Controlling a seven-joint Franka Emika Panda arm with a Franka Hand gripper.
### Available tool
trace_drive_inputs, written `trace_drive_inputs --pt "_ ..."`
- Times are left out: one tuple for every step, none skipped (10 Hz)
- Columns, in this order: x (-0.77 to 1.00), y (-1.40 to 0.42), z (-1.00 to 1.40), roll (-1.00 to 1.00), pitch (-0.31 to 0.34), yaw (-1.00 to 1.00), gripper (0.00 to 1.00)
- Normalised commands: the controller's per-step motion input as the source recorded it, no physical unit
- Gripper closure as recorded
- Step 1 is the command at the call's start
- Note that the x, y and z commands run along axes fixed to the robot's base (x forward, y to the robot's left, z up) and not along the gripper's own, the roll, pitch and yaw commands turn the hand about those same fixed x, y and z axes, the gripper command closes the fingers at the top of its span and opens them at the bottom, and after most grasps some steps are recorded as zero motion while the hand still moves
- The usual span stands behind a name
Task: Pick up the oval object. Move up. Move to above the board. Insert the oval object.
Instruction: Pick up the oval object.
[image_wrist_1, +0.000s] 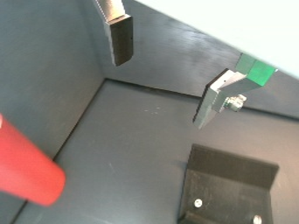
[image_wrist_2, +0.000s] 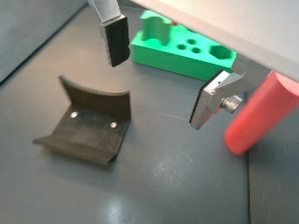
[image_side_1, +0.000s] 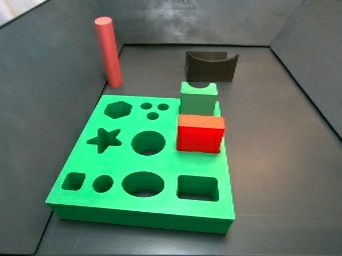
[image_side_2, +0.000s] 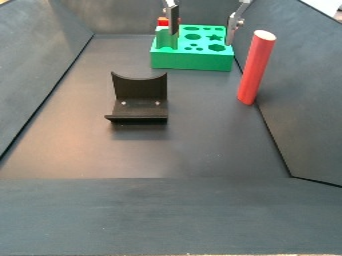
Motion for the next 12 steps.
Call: trace_drive_inputs --pt "0.00 0.00 0.00 -0.03 -0.061 -1.00 0.00" --pt "0.00 0.00 0.00 -0.03 -0.059 -1.00 0.00" --pt "0.00 0.00 -0.13 -0.05 -0.107 -1.00 0.00" --pt "0.00 -0.03 -0.26 -0.09 -0.147 -0.99 0.00" --pt "0.00 -0.10 -0.30 -0.11 -0.203 -0.93 0.00" --pt "0.00 -0.22 -0.28 -0.11 -0.234 -0.84 0.00" --pt "0.00 -0.23 -0.25 -0.11 -0.224 -0.83 0.00" --pt "-0.01 -0.36 -0.04 -0.07 -0.126 -0.70 0.00" --pt "-0.12 -0.37 0.00 0.00 -0.081 -0.59 0.00" --pt "-0.17 -0.38 0.00 0.01 -0.079 -0.54 0.00" --pt "-0.29 -0.35 0.00 0.06 -0.080 -0.47 0.00" --pt "-0.52 -0.32 -0.04 0.15 -0.036 -0.33 0.00"
